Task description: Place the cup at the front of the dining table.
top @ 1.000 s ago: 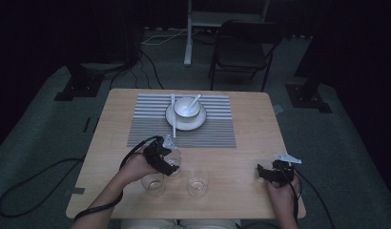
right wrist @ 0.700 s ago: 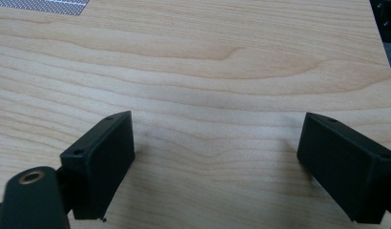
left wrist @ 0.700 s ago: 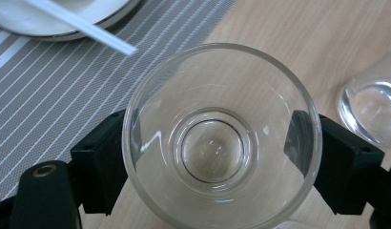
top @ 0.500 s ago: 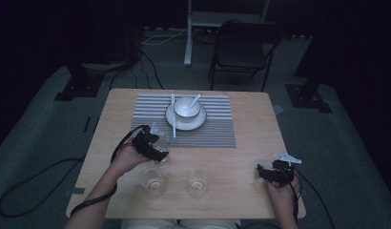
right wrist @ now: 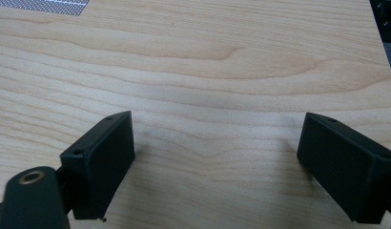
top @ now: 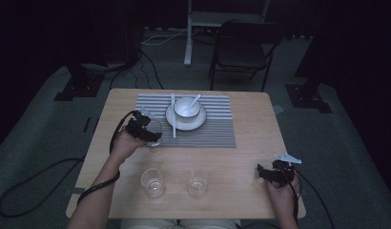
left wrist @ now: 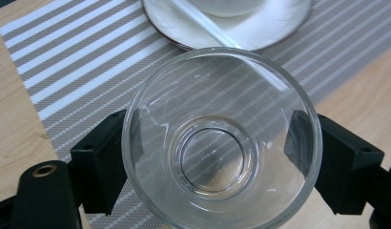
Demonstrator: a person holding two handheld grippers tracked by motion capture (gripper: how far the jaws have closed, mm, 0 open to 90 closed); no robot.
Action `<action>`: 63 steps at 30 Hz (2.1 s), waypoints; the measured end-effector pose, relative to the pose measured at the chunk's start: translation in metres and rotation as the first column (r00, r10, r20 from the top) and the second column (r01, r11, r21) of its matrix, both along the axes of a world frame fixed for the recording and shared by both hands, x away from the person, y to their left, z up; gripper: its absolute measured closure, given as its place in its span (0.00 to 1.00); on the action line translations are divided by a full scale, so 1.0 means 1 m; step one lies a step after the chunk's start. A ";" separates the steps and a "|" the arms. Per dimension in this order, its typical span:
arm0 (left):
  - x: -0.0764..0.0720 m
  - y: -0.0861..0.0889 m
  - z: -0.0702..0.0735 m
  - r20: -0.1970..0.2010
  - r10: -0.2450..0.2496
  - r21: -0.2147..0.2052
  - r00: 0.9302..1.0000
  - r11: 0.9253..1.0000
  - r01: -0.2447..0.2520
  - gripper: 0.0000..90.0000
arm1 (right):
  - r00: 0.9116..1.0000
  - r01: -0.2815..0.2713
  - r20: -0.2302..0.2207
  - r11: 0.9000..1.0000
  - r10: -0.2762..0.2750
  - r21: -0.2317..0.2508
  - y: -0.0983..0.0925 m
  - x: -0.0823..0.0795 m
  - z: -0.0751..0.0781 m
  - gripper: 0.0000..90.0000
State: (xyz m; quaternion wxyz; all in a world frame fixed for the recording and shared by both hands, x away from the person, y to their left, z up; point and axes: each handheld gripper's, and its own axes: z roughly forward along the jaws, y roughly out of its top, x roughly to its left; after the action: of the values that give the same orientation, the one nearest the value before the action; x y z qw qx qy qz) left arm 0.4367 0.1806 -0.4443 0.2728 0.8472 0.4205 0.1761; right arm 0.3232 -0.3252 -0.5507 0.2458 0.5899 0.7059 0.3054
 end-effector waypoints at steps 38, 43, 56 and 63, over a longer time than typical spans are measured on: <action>0.095 -0.007 -0.025 -0.046 0.202 0.039 0.978 0.979 -0.200 0.20 | 1.000 -0.003 0.000 1.000 0.003 0.000 0.000 0.001 0.000 0.13; 0.094 -0.005 -0.029 -0.033 0.217 0.000 0.976 0.976 -0.217 0.20 | 1.000 -0.003 -0.001 1.000 0.003 0.000 0.000 0.001 0.000 0.13; 0.080 0.004 -0.042 -0.039 0.165 -0.032 0.985 0.985 -0.167 0.00 | 1.000 -0.003 0.000 1.000 0.003 0.000 0.000 0.001 0.000 0.13; 0.070 0.012 -0.053 -0.061 0.152 -0.056 0.986 0.986 -0.156 0.00 | 1.000 -0.003 -0.001 1.000 0.003 0.000 0.000 0.001 0.000 0.13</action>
State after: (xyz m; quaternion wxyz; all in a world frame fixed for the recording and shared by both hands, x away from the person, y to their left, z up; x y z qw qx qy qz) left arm 0.5066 0.1929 -0.4970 0.2721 0.8080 0.4975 0.1600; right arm 0.3245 -0.3257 -0.5507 0.2452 0.5888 0.7069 0.3056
